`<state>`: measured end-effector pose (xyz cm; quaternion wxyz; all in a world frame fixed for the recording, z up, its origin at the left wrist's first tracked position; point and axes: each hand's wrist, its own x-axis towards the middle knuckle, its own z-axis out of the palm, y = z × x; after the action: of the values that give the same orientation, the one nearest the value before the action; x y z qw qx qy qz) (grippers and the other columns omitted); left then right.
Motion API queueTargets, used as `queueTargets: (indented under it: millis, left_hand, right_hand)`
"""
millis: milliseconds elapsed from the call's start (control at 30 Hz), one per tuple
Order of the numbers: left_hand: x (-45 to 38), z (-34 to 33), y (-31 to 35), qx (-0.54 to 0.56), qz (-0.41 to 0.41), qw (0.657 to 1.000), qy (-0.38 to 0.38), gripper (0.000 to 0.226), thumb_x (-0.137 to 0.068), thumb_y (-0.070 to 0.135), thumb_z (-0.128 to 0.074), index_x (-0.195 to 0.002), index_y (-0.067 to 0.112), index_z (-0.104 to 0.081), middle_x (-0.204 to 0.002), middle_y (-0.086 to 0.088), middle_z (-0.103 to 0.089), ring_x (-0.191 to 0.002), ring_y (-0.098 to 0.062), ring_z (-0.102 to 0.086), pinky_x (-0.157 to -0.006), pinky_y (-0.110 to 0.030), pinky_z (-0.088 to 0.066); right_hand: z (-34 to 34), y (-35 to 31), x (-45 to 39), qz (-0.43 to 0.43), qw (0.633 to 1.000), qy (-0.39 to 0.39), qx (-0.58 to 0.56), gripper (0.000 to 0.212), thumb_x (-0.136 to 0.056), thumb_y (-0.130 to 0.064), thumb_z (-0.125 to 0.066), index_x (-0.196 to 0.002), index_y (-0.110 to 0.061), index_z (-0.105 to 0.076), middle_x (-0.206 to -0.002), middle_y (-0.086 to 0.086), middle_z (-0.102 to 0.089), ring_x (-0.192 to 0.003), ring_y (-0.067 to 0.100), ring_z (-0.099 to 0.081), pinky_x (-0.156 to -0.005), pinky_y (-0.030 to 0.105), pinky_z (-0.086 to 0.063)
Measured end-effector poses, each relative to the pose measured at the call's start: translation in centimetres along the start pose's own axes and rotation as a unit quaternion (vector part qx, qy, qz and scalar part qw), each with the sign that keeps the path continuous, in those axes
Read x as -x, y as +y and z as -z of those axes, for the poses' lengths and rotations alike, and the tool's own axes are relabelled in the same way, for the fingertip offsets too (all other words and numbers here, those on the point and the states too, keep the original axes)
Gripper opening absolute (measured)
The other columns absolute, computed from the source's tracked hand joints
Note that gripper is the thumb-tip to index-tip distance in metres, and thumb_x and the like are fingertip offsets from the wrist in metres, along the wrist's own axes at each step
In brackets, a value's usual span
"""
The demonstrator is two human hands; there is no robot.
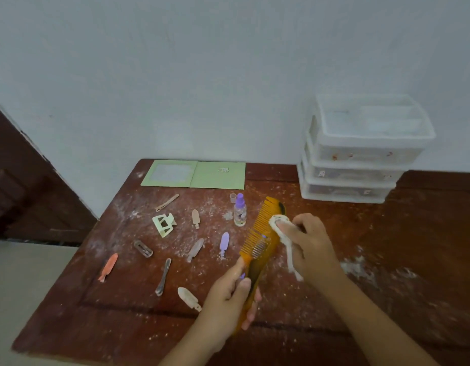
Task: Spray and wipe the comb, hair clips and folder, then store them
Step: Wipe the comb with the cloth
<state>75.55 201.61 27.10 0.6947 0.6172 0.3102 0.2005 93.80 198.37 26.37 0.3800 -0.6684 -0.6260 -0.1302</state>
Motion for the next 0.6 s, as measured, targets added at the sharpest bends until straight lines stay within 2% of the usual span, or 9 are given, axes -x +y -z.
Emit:
queueTargets:
  millis: [100,167,233,333,467,567,600]
  left_hand:
    - [0.1,0.9,0.4,0.004,0.015,1.000,-0.005,0.040,-0.097,0.006,-0.033,-0.116,0.039,-0.044,-0.058,0.006,-0.058,-0.038,-0.009,-0.044,-0.036,-0.018,-0.035]
    - [0.1,1.7,0.7,-0.015,0.012,1.000,-0.020,0.044,-0.096,0.004,-0.032,-0.115,0.042,-0.045,-0.057,0.006,-0.058,-0.038,-0.009,-0.044,-0.035,-0.017,-0.035]
    - [0.3,2.3,1.2,-0.059,-0.007,0.997,-0.048,0.047,-0.096,0.002,-0.032,-0.120,0.041,-0.043,-0.061,0.006,-0.057,-0.039,-0.008,-0.045,-0.036,-0.017,-0.036]
    - [0.5,2.8,1.8,-0.113,-0.032,0.991,-0.068,0.044,-0.096,0.005,-0.033,-0.127,0.036,-0.039,-0.064,-0.002,-0.053,-0.039,-0.006,-0.045,-0.037,-0.016,-0.037]
    - [0.5,3.1,1.5,-0.132,-0.019,0.988,-0.082,0.046,-0.096,0.002,-0.032,-0.129,0.033,-0.038,-0.062,-0.001,-0.051,-0.038,-0.004,-0.043,-0.037,-0.015,-0.036]
    - [0.2,3.1,1.3,-0.104,0.000,0.992,-0.076,0.046,-0.096,0.001,-0.032,-0.131,0.031,-0.038,-0.059,0.001,-0.052,-0.036,-0.005,-0.042,-0.036,-0.016,-0.034]
    - [0.2,3.1,1.4,-0.084,0.009,0.994,-0.074,0.046,-0.096,0.001,-0.032,-0.131,0.030,-0.039,-0.058,0.001,-0.053,-0.035,-0.005,-0.042,-0.035,-0.016,-0.034]
  right_hand:
    - [0.3,-0.3,0.5,0.081,0.996,-0.020,0.015,0.025,-0.091,-0.011,-0.032,-0.103,-0.018,-0.053,-0.086,0.002,-0.037,-0.073,0.018,-0.038,-0.063,0.027,-0.029]
    - [0.7,-1.2,1.4,0.138,0.990,-0.037,0.008,0.024,-0.096,-0.017,-0.028,-0.101,-0.019,-0.052,-0.087,0.000,-0.037,-0.074,0.016,-0.038,-0.066,0.027,-0.028]
    - [1.1,-1.2,1.2,0.150,0.988,-0.038,0.012,0.028,-0.099,-0.022,-0.025,-0.100,-0.020,-0.052,-0.087,0.000,-0.037,-0.073,0.016,-0.037,-0.067,0.028,-0.028]
    - [0.9,-1.6,0.7,0.150,0.988,-0.032,0.026,0.023,-0.096,-0.015,-0.029,-0.099,-0.020,-0.051,-0.087,0.001,-0.037,-0.071,0.017,-0.036,-0.064,0.031,-0.027]
    - [0.0,-2.3,0.2,0.143,0.988,-0.057,0.030,0.029,-0.076,-0.006,-0.043,-0.099,-0.020,-0.054,-0.085,0.001,-0.038,-0.070,0.017,-0.037,-0.063,0.031,-0.031]
    - [0.4,-2.3,-1.2,0.063,0.997,-0.039,-0.036,0.034,-0.079,-0.004,-0.041,-0.100,-0.006,-0.067,-0.074,0.013,-0.050,-0.063,0.023,-0.046,-0.053,0.029,-0.037]
    - [0.9,-2.1,-1.4,0.025,0.997,-0.024,-0.068,0.036,-0.080,-0.006,-0.039,-0.102,-0.002,-0.067,-0.073,0.015,-0.052,-0.066,0.023,-0.047,-0.057,0.024,-0.040]
